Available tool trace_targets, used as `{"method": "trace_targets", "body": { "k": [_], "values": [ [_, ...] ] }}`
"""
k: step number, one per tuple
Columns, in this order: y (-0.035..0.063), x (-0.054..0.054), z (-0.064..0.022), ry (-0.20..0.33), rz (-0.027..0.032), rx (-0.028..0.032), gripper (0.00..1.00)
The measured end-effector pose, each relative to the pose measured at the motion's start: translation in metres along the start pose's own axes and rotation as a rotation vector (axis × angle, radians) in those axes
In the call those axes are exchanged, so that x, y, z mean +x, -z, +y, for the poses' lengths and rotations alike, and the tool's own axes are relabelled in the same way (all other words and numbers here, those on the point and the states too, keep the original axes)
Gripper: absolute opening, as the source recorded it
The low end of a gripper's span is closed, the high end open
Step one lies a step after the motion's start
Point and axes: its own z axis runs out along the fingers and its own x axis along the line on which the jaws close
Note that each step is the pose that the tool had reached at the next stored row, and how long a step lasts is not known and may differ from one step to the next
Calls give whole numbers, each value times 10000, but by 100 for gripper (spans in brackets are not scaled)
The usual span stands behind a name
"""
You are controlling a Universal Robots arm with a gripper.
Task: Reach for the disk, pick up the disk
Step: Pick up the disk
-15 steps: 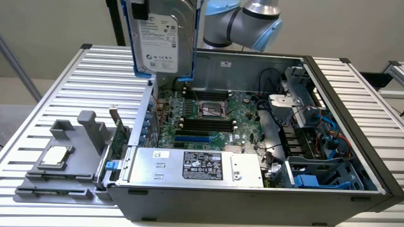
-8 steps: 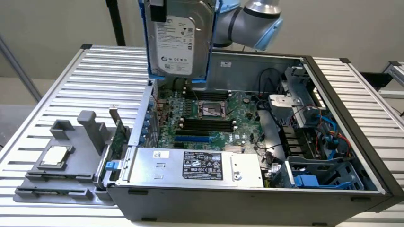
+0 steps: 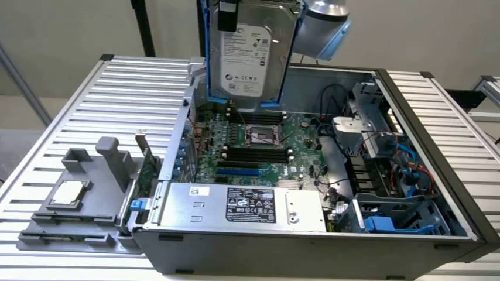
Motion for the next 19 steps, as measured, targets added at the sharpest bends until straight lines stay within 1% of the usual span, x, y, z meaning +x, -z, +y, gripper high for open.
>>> {"method": "trace_targets", "body": {
  "k": [2,4,6,11,15,17,19],
  "values": [
    [5,27,-69,1,0,13,33],
    [8,57,-120,4,-1,52,33],
    [9,89,-163,6,-2,106,33],
    [10,183,-271,19,-6,265,33],
    [6,262,-365,26,-8,360,33],
    [4,302,-422,27,-9,388,33],
    [2,339,-493,27,-10,396,33]
  ]
}}
